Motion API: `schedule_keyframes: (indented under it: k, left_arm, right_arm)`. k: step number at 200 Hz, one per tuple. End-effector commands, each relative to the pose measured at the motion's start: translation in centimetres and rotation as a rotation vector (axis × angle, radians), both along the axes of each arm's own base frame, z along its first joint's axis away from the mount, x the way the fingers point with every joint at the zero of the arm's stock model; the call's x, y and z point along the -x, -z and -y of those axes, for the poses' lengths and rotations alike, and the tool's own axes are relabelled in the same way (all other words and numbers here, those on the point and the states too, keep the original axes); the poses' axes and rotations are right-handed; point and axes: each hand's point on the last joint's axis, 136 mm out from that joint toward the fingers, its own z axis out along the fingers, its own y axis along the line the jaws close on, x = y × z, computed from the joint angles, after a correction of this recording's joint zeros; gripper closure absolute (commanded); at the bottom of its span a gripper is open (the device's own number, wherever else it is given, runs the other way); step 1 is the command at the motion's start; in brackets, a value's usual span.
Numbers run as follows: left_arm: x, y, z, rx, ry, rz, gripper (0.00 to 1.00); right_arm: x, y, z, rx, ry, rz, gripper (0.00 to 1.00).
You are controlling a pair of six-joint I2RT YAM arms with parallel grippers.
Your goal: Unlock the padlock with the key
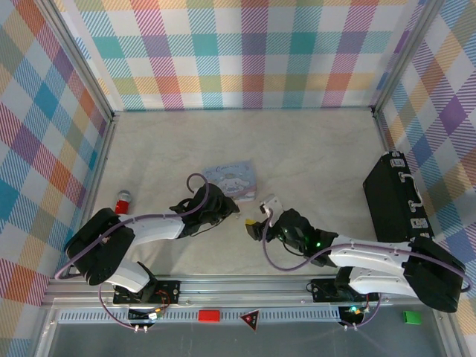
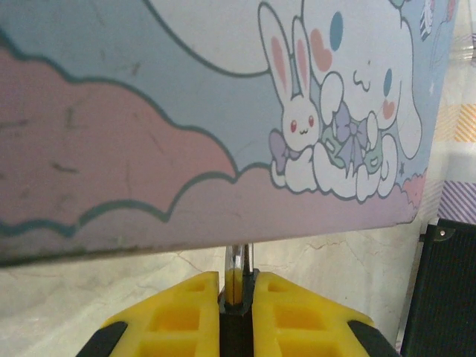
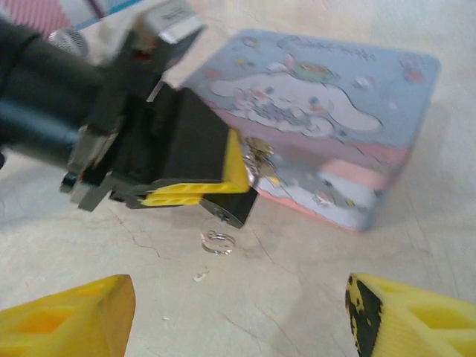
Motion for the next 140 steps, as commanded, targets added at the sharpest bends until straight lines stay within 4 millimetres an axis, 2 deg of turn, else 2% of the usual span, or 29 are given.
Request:
schedule_keyframes:
  k: [1,37,70,140]
  left_arm:
    - [0.0,-1.4,0.1,0.023,0.004,0.003,1.00]
    - [0.1,-1.6,-0.1,0.019,0.010,0.000,1.00]
    - [0.1,-1.6,-0.2,0.024,0.012,0.001,1.00]
    - [0.4,-1.5,-0.3,0.027,0.020,-0.002,1.00]
  right_arm:
    - [-0.4,-2.0,-1.0,0.026,-0.043,0.233,0.27]
    - [0.1,-0.9,-3.7,0.169,-0.109,0.366,0.26]
    - [0.0,-0.4,-5.6,0.178,-0.109,0.418,0.31]
    - [-1.6,2.4,-6.1,0.251,-0.030,0.452,0.43]
